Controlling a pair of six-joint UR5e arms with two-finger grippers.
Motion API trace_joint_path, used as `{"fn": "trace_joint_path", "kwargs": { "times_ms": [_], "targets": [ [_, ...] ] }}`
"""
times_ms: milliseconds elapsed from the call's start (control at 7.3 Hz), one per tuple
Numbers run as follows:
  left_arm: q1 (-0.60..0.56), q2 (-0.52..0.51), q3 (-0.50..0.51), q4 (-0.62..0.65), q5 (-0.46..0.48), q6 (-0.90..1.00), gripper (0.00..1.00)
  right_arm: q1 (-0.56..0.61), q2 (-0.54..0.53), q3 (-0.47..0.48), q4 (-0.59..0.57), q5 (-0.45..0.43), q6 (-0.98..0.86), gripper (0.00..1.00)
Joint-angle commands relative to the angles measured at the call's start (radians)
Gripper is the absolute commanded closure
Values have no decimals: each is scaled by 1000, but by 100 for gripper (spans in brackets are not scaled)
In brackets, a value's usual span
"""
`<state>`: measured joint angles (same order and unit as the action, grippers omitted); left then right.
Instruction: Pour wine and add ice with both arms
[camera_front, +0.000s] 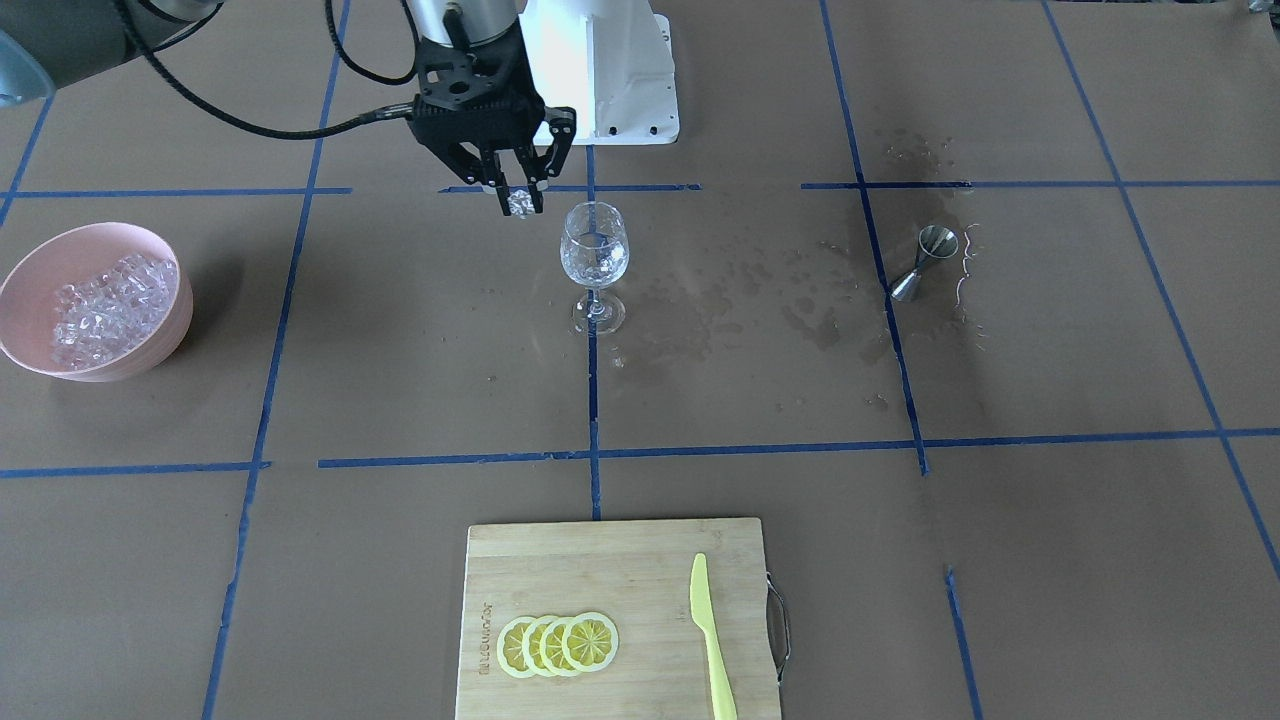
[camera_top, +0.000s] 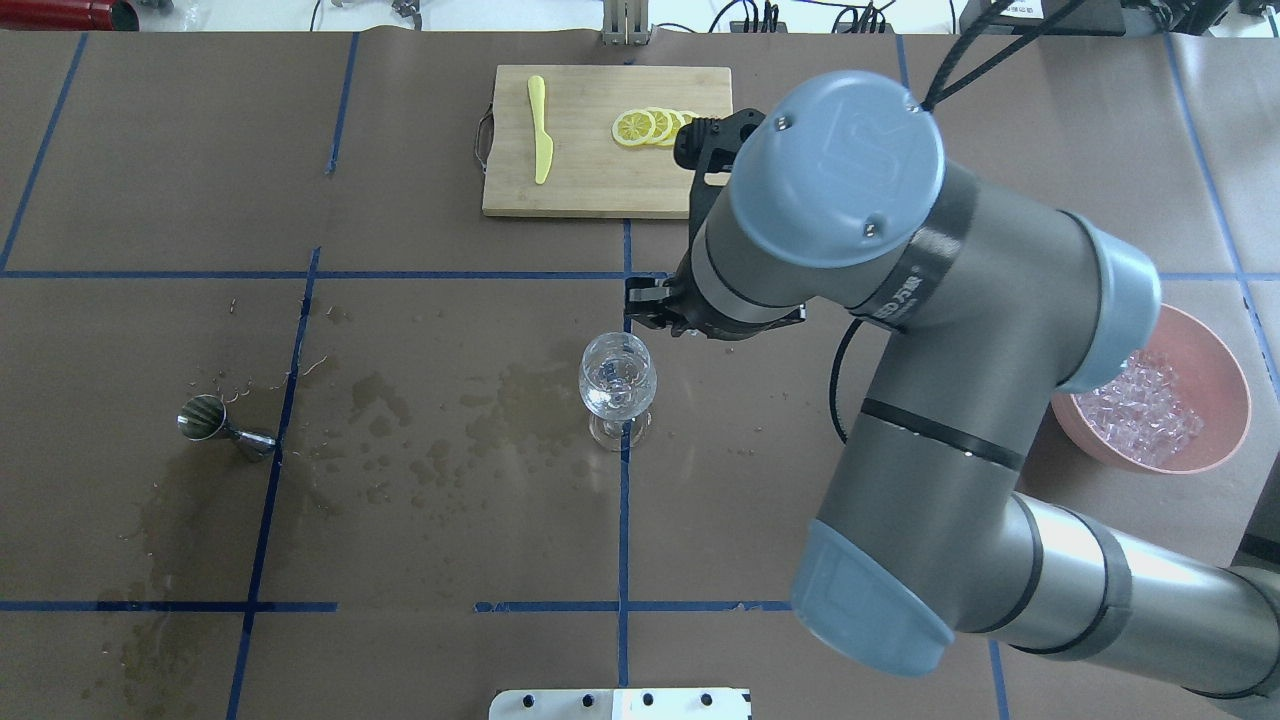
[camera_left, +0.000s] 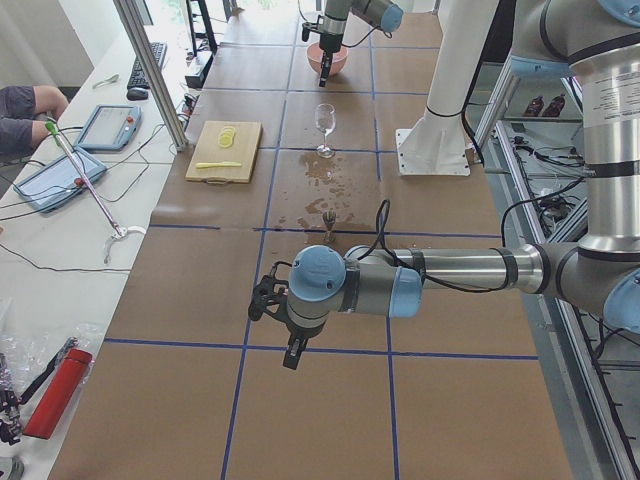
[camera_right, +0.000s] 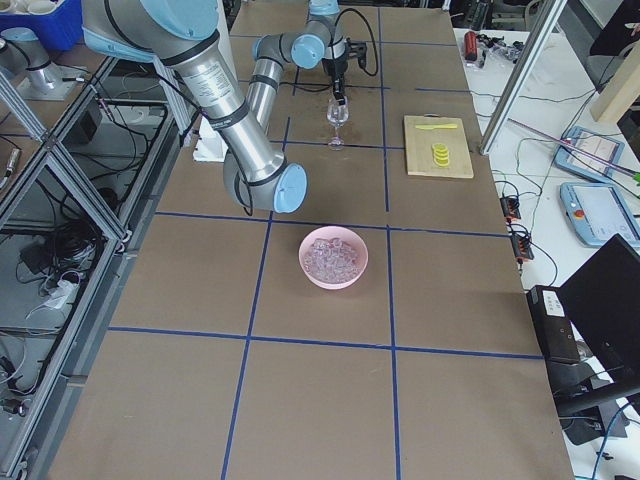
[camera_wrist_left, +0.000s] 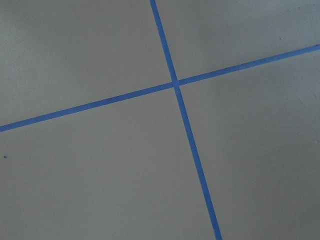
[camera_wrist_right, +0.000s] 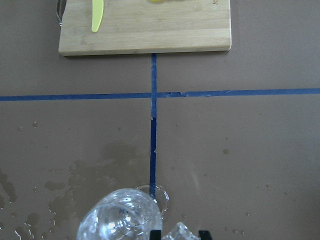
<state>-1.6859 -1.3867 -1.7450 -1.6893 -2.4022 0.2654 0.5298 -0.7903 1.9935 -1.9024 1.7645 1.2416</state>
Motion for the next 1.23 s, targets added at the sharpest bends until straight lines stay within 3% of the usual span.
{"fn": "trace_joint_path", "kwargs": {
  "times_ms": [0, 411, 685, 822, 959, 1096],
  "targets": [
    [0, -2, -1, -1, 0, 0, 0, -48, 96, -70, -88, -43, 42, 100],
    [0, -2, -1, -1, 0, 0, 0, -79, 158, -123, -104, -83, 76, 99],
    [0, -2, -1, -1, 0, 0, 0, -80, 148, -127, -103, -83, 76, 81],
    [0, -2, -1, -1, 0, 0, 0, -82, 144, -131, -103, -85, 76, 50],
    [0, -2, -1, -1, 0, 0, 0, -85, 144, -131, -103, -91, 76, 12],
    [0, -3, -1, -1, 0, 0, 0, -86, 147, -130, -103, -94, 76, 1]
  ]
}}
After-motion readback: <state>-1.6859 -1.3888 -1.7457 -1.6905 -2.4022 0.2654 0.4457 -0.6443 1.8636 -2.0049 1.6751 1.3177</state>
